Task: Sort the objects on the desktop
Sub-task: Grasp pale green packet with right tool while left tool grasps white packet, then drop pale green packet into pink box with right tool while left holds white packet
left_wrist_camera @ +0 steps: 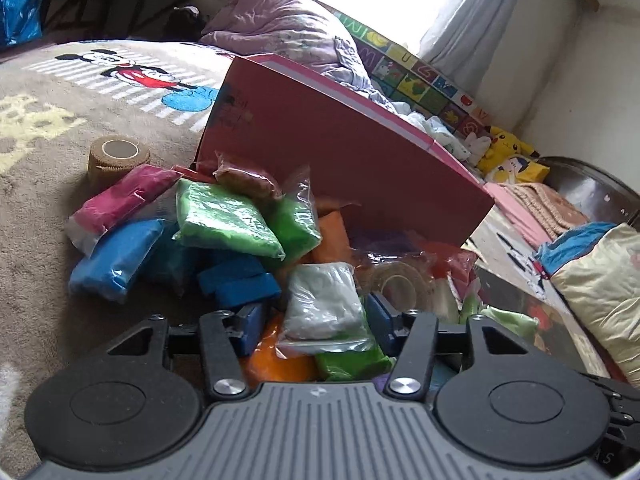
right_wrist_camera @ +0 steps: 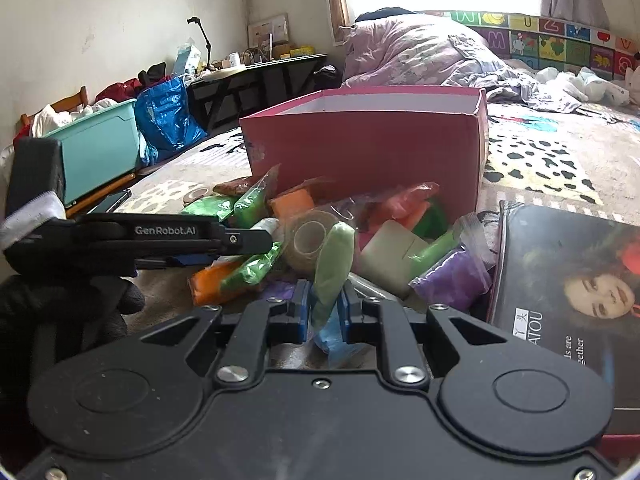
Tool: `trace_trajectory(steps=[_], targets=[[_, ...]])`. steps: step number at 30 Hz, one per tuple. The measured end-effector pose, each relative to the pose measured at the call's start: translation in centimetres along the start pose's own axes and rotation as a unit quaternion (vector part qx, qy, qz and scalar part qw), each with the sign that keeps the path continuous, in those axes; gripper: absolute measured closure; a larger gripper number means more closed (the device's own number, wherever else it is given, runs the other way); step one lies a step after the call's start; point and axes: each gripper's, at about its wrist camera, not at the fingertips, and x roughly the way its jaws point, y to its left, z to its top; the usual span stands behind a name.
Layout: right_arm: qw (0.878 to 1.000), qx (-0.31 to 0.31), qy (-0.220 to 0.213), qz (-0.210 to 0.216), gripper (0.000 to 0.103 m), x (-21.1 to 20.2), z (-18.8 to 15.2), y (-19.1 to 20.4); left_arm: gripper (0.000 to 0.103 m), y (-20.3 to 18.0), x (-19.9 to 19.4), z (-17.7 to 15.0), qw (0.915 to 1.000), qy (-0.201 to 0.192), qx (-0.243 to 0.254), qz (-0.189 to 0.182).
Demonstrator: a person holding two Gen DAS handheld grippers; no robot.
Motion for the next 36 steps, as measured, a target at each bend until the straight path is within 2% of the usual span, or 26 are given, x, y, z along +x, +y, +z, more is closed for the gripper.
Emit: trace_trajectory(steps=[1, 9, 15, 20, 24, 28, 36], targets=[[1.0, 0.002, 0.0, 0.001, 0.088, 0.0, 0.0, -0.1, 0.065, 0.1, -0.2, 0.0, 1.0, -0.004, 0.001, -0.004], [1.0, 0.005, 0.005, 0.006, 0.088, -0.2, 0.5, 0.5, 0.066, -0.4, -1.5, -0.3, 0.9992, -0.015, 0.025, -0.028], [1.0, 0.01, -0.004, 0.012, 0.088, -1.3, 2.1, 0.6, 0.066, -1.1, -2.4, -0.8, 0.9974, -0.023, 0.043, -0.052], [1.0, 0.025, -0.004, 0.016, 0.088, -1.5, 3.7, 0.0, 0.066, -1.1, -1.8, -0.9, 0.9971, -0.017, 0.047, -0.057], [0.999, 0.039, -0.004, 0.029, 0.088, -1.5, 5.3, -0.2, 0.066, -1.1, -1.9, -1.0, 0.9965, -0.02, 0.05, -0.064], [0.999, 0.028, -0.009, 0.036, 0.088, -1.4, 7.4, 0.2, 0.066, -0.9, -2.2, -0.9, 0.9957, -0.027, 0.045, -0.077], [0.999, 0.004, -0.023, 0.039, 0.088, 0.2, 12.9, 0.1, 0.066, -0.3, -2.8, -0.6, 0.9912, -0.044, 0.023, -0.123]])
